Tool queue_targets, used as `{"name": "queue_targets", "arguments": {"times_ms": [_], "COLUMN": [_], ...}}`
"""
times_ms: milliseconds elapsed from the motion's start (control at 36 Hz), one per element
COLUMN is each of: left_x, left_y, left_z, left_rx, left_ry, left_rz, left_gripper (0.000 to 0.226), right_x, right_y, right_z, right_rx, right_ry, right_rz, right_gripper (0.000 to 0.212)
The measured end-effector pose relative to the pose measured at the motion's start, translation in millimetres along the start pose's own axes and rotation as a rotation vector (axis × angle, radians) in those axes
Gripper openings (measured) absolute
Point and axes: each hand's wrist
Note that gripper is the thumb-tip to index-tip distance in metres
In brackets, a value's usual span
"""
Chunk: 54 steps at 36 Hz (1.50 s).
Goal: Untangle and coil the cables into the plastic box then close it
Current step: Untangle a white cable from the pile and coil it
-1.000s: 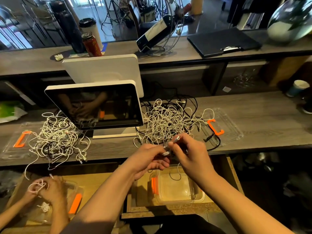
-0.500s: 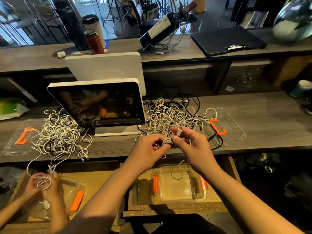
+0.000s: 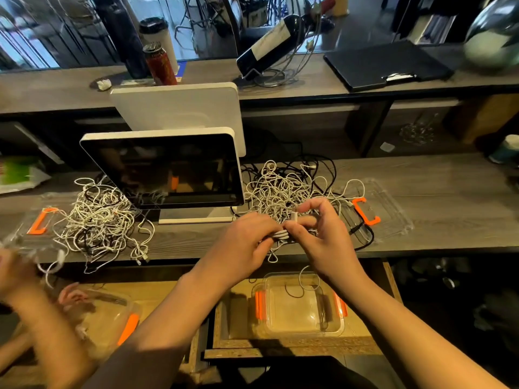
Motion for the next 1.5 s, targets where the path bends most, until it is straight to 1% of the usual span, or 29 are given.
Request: {"name": "queue_targets", "arguments": {"times_ms": [56,139,222,389,472,528,611,750,861,944,1083,1222,1361,1444,1500], "left_x": [3.6,4.2,3.4,-1.7,-7.8,-12.0,-14.0,-13.2,-18.7,-22.1,-20.8,-18.9,-14.6,-13.2,-14.7], "left_y": [-0.8,-0.7,-0.4,2.7,3.8,3.8,3.6,4.6,4.4,3.0,5.2,6.0,4.0,3.0,2.7], "left_z": [-1.1,-3.2,-7.8,-14.4,-14.8,-13.9,-13.2,-11.8,-8.6,-5.2,-9.2,-9.4,-9.3,-10.4,-10.7], "left_rx": [-0.024,-0.076,-0.139,-0.351,-0.403,-0.418,-0.406,-0.380,-0.368,-0.322,-0.246,-0.259,-0.200,-0.177,-0.175], "left_ry": [-0.011,-0.030,-0.007,0.233,0.347,0.424,0.499,0.498,0.497,0.518,0.560,0.487,0.336,0.328,0.357], "left_rz": [-0.045,-0.068,-0.078,0.019,0.090,0.162,0.232,0.250,0.264,0.279,0.355,0.281,0.157,0.172,0.222], "left_gripper": [0.030,0.030,0.027,0.024,0.029,0.031,0.028,0.023,0.034,0.044,0.044,0.036,0.034,0.030,0.027], "right_x": [-0.8,-2.4,-3.7,-0.8,3.1,3.8,4.2,6.5,10.1,9.4,5.2,7.3,9.7,11.0,10.7], "right_y": [-1.7,-2.8,-3.7,-9.3,-11.1,-12.2,-13.4,-17.1,-22.5,-25.7,-26.7,-27.3,-27.8,-28.8,-28.6], "right_z": [1.3,1.4,1.0,5.3,8.5,10.0,11.1,17.6,25.2,29.2,31.4,31.5,32.6,34.1,32.7], "right_rx": [0.000,0.014,0.037,0.087,0.097,0.098,0.103,0.174,0.225,0.252,0.304,0.305,0.318,0.339,0.309], "right_ry": [0.012,0.101,0.109,0.060,0.035,-0.003,-0.068,-0.081,-0.125,-0.133,-0.129,-0.125,-0.084,-0.066,-0.083], "right_rz": [0.015,0.094,0.108,0.077,0.108,0.096,0.065,0.049,0.031,0.008,-0.057,-0.095,-0.117,-0.131,-0.149], "right_gripper": [0.023,0.016,0.014,0.018,0.018,0.019,0.018,0.015,0.013,0.012,0.011,0.012,0.010,0.010,0.009]}}
Point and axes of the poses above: each hand's wrist, its own y-axis away from the middle knuckle, its own z-axis out of the back of the hand, x = y × z, and after that the axes turned 15 degrees about z, right-handed
